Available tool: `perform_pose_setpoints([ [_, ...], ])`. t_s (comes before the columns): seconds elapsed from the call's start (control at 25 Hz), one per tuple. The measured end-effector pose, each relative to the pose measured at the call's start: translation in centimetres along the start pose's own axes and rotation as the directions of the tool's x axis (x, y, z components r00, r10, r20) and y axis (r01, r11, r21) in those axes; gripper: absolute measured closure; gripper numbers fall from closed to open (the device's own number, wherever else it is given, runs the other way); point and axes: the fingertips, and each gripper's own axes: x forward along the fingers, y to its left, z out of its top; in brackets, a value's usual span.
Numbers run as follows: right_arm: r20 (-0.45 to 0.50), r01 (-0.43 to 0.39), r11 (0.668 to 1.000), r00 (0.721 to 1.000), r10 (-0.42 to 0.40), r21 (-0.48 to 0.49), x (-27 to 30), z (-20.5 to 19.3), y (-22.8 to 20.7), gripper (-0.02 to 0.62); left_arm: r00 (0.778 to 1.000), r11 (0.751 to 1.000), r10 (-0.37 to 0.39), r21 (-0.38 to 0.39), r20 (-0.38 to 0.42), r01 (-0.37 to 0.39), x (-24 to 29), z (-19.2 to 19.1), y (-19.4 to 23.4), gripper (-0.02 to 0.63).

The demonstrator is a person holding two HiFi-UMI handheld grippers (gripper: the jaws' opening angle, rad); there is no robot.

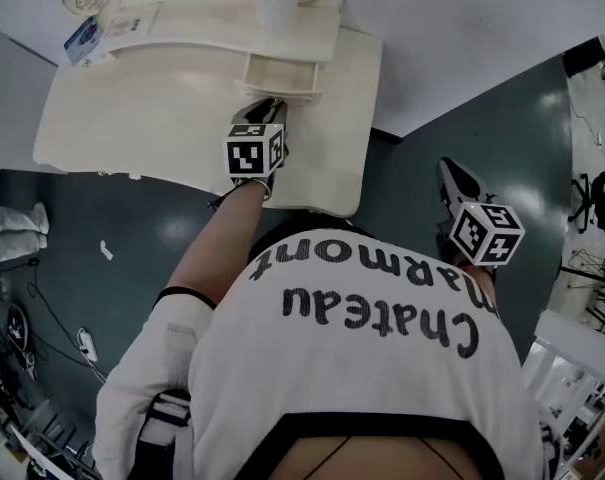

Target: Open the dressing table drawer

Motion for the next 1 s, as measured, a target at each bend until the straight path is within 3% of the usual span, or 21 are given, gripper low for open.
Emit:
perform_pose_setpoints([
  [1.0,-0.017,-0.006,1.000,1.000,0.006,0.009,-0.4,-1.3,0.2,0.568,1.000,1.000,-0.012,0.006,0.003,0.012,-0.6,-0.4,-0.1,0.512],
])
